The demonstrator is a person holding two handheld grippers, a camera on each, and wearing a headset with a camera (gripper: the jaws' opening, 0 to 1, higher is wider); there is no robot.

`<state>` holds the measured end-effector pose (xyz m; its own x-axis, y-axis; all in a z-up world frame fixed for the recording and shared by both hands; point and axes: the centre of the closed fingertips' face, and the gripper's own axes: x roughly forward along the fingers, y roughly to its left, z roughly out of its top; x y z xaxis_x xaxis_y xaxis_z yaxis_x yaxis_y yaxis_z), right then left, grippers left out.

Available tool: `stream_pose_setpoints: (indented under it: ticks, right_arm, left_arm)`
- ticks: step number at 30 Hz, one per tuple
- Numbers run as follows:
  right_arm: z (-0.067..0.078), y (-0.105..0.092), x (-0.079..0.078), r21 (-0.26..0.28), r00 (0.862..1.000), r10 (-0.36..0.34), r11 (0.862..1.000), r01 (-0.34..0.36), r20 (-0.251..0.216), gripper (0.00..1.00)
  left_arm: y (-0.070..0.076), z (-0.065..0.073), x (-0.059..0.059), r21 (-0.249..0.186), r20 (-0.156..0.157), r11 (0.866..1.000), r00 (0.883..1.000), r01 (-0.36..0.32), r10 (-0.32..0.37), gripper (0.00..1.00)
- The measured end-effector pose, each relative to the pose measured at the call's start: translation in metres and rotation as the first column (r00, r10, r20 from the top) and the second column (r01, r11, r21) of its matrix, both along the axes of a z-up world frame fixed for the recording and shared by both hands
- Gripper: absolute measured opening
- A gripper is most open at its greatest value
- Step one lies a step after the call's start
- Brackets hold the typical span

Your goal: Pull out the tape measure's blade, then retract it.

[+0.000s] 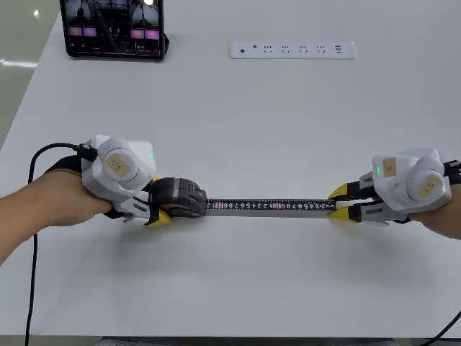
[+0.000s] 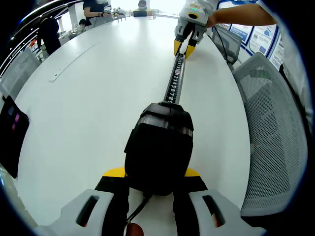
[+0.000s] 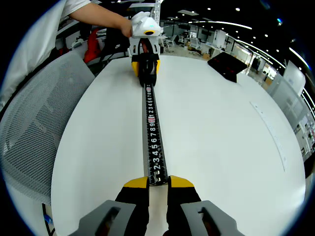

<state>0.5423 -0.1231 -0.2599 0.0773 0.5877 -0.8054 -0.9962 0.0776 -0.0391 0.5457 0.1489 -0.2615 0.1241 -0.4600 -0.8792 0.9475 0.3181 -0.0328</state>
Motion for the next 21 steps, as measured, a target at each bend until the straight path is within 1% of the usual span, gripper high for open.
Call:
stream_pose_setpoints:
  ticks: [15,21]
  right_arm:
    - [-0.002,-0.031,-0.003,-0.043,1.0,-0.028,0.999,0.028,0.004,0.09]
    - [-0.002,-0.03,-0.001,-0.048,0.999,-0.031,0.998,0.031,0.008,0.09]
  left_arm:
    - [0.0,0.0,0.0,0.003,0.007,1.0,1.0,0.005,-0.005,0.29]
    - [0.0,0.0,0.0,0.005,0.011,1.0,1.0,0.005,-0.005,0.29]
